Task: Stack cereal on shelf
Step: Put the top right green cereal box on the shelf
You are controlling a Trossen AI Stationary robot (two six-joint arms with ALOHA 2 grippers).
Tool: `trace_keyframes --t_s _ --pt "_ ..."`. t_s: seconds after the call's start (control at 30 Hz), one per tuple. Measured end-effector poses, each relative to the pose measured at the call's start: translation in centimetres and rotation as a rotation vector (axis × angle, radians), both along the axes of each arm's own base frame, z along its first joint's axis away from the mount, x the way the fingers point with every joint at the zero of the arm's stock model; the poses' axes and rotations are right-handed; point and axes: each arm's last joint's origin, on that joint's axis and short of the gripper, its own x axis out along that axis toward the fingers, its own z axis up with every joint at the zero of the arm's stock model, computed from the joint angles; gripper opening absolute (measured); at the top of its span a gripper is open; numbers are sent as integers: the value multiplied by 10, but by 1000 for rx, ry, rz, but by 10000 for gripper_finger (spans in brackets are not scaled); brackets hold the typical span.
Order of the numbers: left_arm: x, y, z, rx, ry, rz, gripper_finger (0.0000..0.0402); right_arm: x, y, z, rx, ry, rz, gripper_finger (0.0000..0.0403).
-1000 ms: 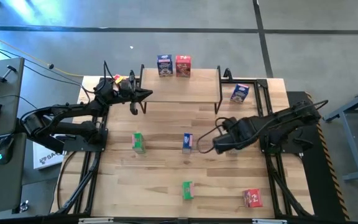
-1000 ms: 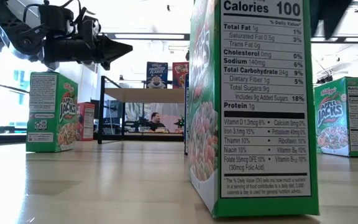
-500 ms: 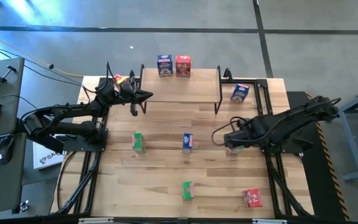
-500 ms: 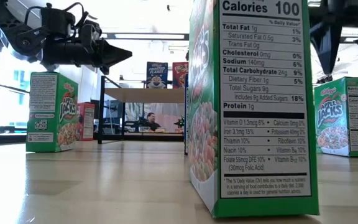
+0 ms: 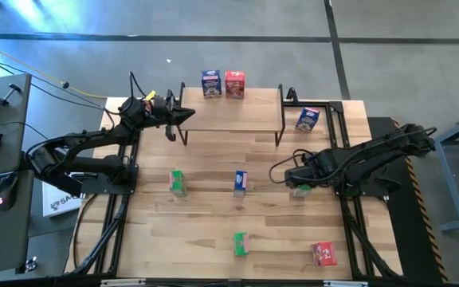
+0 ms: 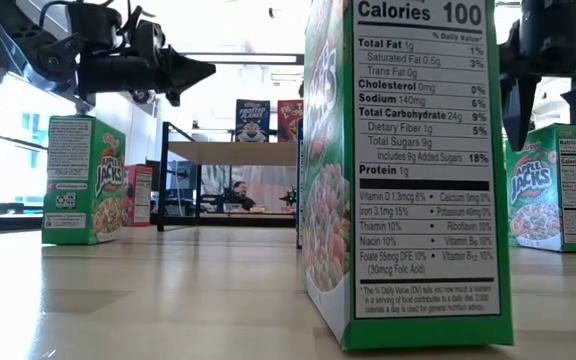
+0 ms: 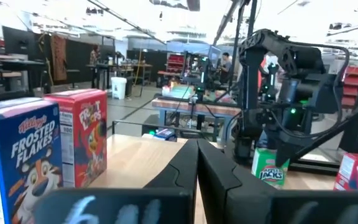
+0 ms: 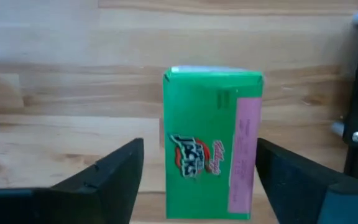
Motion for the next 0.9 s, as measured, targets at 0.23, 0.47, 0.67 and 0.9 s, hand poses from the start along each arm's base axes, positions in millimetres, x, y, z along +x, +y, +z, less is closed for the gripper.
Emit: trace_keyframes --t_s 0.23,0.47,0.67,0.9 --pt "-6 7 -4 -19 31 38 0 3 0 0 -1 -29 4 189" --pt "-10 12 -4 -16 35 68 0 5 1 2 3 -47 26 158" --pt "-11 13 -6 -24 54 77 0 16 -5 30 -16 -130 125 158" --pt "-11 13 -7 -21 59 80 0 37 -44 98 -215 -297 430 158"
